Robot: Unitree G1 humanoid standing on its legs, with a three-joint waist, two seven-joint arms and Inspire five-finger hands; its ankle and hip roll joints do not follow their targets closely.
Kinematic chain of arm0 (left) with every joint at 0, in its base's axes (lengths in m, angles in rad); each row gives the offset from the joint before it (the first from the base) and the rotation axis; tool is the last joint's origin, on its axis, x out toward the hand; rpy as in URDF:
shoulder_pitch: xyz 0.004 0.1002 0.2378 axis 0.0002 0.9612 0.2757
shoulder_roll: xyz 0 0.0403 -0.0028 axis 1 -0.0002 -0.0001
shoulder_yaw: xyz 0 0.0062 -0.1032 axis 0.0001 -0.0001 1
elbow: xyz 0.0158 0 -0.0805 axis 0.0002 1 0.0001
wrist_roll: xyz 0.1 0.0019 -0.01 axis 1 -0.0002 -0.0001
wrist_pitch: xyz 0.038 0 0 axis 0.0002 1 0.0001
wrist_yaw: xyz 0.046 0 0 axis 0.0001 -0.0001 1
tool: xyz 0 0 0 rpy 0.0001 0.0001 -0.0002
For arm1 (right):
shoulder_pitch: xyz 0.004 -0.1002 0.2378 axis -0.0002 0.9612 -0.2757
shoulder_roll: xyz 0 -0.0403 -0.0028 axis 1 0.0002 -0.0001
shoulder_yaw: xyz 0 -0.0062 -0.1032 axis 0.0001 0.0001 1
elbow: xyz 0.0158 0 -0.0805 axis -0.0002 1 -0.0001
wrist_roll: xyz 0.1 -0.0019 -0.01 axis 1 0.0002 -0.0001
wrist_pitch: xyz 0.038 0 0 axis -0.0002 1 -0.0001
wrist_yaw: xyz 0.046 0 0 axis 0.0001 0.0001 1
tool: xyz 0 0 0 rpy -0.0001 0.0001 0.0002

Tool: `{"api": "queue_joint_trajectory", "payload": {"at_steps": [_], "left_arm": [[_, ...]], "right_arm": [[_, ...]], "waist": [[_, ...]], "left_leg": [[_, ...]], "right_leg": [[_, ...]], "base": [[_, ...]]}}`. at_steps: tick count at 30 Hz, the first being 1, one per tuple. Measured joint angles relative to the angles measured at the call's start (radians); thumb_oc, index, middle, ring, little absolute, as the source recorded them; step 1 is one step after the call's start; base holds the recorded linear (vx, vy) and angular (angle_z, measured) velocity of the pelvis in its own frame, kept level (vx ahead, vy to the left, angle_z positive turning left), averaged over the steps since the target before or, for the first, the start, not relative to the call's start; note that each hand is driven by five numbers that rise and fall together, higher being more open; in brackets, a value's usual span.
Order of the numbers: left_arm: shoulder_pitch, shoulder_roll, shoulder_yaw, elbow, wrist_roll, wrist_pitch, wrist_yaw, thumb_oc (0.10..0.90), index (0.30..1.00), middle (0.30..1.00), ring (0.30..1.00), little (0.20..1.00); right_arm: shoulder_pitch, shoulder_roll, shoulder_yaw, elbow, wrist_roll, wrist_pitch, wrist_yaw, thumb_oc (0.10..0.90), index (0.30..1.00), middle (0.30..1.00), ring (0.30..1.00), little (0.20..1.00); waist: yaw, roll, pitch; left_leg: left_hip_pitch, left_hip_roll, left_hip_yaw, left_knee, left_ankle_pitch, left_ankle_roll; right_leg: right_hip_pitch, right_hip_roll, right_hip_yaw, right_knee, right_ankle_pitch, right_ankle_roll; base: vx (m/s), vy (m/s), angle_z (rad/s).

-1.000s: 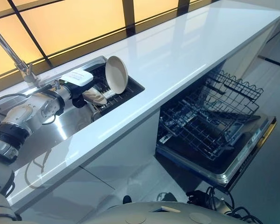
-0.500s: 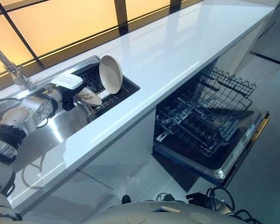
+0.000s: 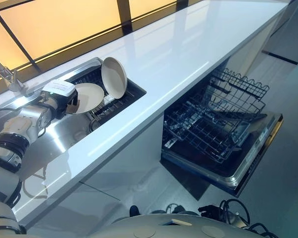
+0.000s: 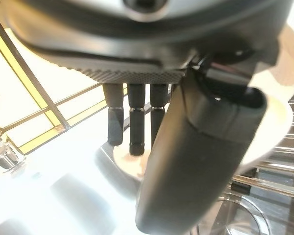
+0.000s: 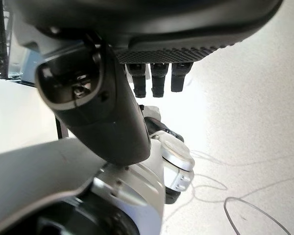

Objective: Pick up plates and place into dishwasher.

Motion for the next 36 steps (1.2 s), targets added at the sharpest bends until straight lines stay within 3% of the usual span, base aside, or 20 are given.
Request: {"api": "queue_joint_trajectory", "payload": {"at_steps": [7, 11, 24, 31, 36], "left_arm": [[-0.001, -0.012, 0.002, -0.002, -0.045, 0.0, 0.204, 0.1, 0.3, 0.3, 0.3, 0.2], [-0.002, -0.036, 0.008, -0.002, -0.07, 0.0, 0.261, 0.1, 0.3, 0.3, 0.3, 0.2], [-0.001, -0.054, 0.029, -0.021, -0.124, 0.0, 0.331, 0.1, 0.3, 0.3, 0.3, 0.2], [-0.001, -0.054, 0.107, -0.03, -0.203, 0.0, 0.355, 0.1, 0.3, 0.3, 0.3, 0.2], [0.02, -0.028, 0.168, -0.128, -0.22, -0.001, 0.362, 0.1, 0.3, 0.3, 0.3, 0.2]], "right_arm": [[0.008, 0.0, 0.001, 0.003, 0.0, -0.007, -0.002, 0.8, 0.9, 0.9, 0.9, 0.9], [0.008, 0.0, 0.001, 0.003, 0.0, -0.008, -0.002, 0.8, 0.9, 0.9, 0.9, 0.9], [0.004, 0.001, 0.02, 0.004, -0.002, -0.029, -0.002, 0.8, 0.9, 0.9, 0.9, 0.9], [0.008, 0.0, 0.026, -0.016, 0.001, -0.027, -0.013, 0.8, 0.9, 0.9, 0.9, 0.9], [0.034, -0.027, 0.006, -0.144, 0.073, -0.025, -0.045, 0.8, 0.9, 0.9, 0.9, 0.9]], "waist": [[-0.002, 0.0, 0.0], [0.0, -0.001, 0.0], [0.001, -0.014, 0.009], [0.007, -0.018, 0.011], [0.017, -0.021, 0.012]], "left_leg": [[0.001, 0.0, 0.001, 0.0, 0.0, 0.0], [0.001, 0.001, 0.001, 0.0, 0.0, 0.0], [0.0, 0.002, 0.012, 0.0, -0.003, 0.001], [0.001, 0.005, 0.01, 0.0, -0.003, 0.001], [0.001, 0.004, 0.008, 0.0, -0.002, 0.001]], "right_leg": [[0.0, 0.0, 0.001, 0.0, 0.0, 0.0], [-0.001, 0.0, 0.002, 0.0, 0.0, 0.0], [-0.012, 0.001, 0.02, 0.011, 0.0, 0.0], [-0.012, 0.003, 0.021, 0.014, 0.0, 0.0], [-0.011, 0.002, 0.02, 0.014, 0.0, 0.0]], "base": [[0.0, 0.0, 0.0], [0.0, 0.0, 0.0], [0.0, -0.001, -0.03], [0.0, 0.0, 0.0], [0.0, 0.0, 0.0]]}}
